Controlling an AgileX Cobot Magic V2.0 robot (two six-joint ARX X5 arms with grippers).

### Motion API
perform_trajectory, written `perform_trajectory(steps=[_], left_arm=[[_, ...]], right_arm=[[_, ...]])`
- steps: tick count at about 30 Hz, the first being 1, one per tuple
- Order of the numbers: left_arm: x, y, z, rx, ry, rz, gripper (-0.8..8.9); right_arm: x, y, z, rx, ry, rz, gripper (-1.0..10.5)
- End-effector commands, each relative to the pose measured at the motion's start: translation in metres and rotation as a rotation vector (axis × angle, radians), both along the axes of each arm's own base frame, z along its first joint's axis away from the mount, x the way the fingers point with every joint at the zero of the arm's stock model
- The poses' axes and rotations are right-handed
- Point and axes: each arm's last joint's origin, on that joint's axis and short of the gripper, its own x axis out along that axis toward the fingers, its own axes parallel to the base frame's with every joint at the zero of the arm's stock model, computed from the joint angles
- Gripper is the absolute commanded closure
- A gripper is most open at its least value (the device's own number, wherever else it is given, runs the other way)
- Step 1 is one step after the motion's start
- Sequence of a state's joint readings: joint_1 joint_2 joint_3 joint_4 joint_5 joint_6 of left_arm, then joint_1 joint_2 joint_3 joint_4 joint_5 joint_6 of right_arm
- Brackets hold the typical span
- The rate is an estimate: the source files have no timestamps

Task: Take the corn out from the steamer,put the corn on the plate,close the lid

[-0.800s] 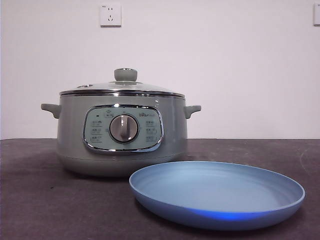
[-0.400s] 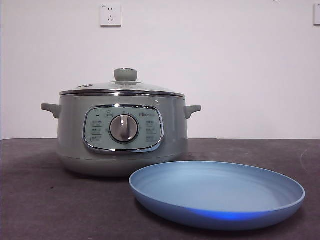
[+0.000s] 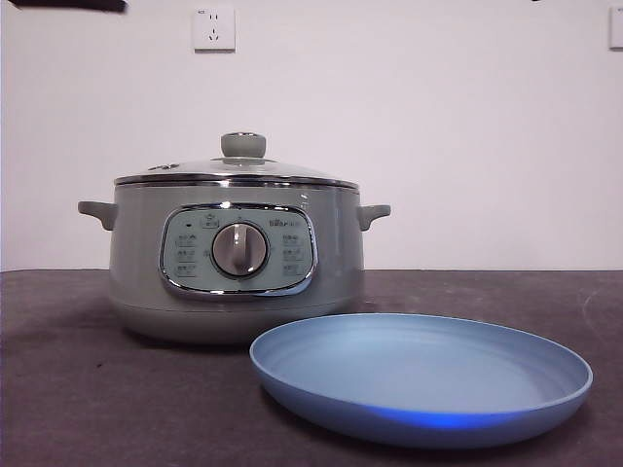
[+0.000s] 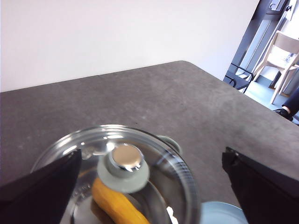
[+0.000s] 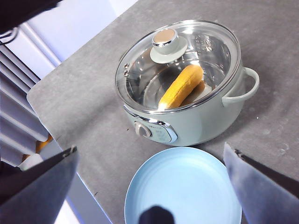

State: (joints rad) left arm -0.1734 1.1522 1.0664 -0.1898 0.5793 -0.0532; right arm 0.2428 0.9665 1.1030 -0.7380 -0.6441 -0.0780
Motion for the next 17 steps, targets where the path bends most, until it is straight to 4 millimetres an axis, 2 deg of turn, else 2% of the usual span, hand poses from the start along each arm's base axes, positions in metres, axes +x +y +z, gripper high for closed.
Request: perform_trajectory(steps=[1,9,17], left_arm=[[0.016,-0.01,-0.004,0.014,-0.003,0.01,3.06],[0.06,-0.043,-0.023,0.092,-0.012,0.025,3.06],[0.084,-0.072,-0.06,0.211,0.051,0.036,3.06]], right_arm=[[0.0,0.0,0.001,0.002,-0.006,-0.001,3.8],[0.0,0.0,0.0,-0.014,-0.001,-0.021,3.8],[0.0,0.0,0.0,-0.014,0.0,-0.021,3.8]])
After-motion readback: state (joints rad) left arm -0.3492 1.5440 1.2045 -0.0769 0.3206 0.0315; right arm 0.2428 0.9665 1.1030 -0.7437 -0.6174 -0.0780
